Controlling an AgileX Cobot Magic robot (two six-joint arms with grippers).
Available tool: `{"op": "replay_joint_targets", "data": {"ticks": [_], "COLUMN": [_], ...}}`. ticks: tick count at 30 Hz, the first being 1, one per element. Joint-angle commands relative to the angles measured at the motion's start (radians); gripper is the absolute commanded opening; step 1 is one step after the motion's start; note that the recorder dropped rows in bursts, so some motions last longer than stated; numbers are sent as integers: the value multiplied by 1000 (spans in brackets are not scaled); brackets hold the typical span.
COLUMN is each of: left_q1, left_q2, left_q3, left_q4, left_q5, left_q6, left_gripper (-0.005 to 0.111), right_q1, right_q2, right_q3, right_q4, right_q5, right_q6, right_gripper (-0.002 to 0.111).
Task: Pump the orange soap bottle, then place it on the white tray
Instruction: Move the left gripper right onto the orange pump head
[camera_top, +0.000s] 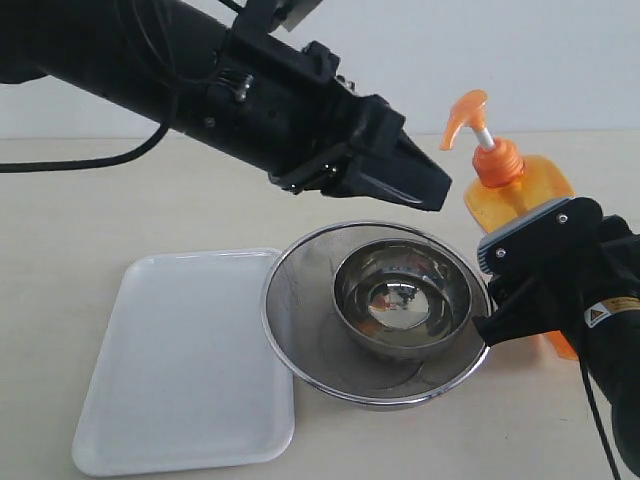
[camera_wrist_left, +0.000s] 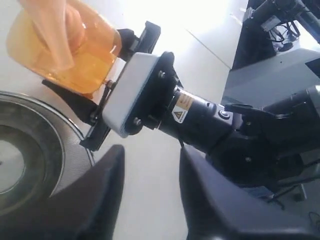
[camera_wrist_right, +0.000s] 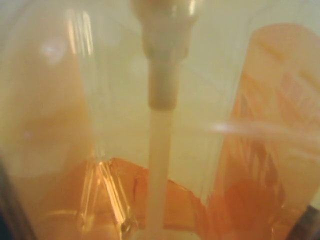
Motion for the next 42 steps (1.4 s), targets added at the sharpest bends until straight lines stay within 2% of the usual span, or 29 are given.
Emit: {"op": "replay_joint_targets", "data": {"ticks": [1,6,10,19,23,33,42], "left_q1": [-13,-13,-13,-13,-13,-13,-4], "left_q2": [52,104,121,195,227,232,232], "left_q3": [-9,-31,-87,-226,-249,-249,-249], "left_q4": [-14,-22,-114,-143,-150,-80,45], "left_q5": [-1,-1,4,24,49,15,-15], "left_q6": [26,64,96,62,54,56,25], "left_gripper": [31,28,28,27,27,27,27], "right_q1": [2,2,2,2,2,2,2], "right_q2": [-9,-9,-9,-9,-9,-9,-9], "right_q3": [-2,-2,-2,-2,-2,-2,-2], "right_q4": [-13,-15,-17,-21,-21,-21,-21], "right_q5": [-52,-48,-48,-48,-46,-46,-46], "right_q6": [-8,-8,-8,-8,-8,-6,-4], "right_gripper": [2,2,2,2,2,2,2]}}
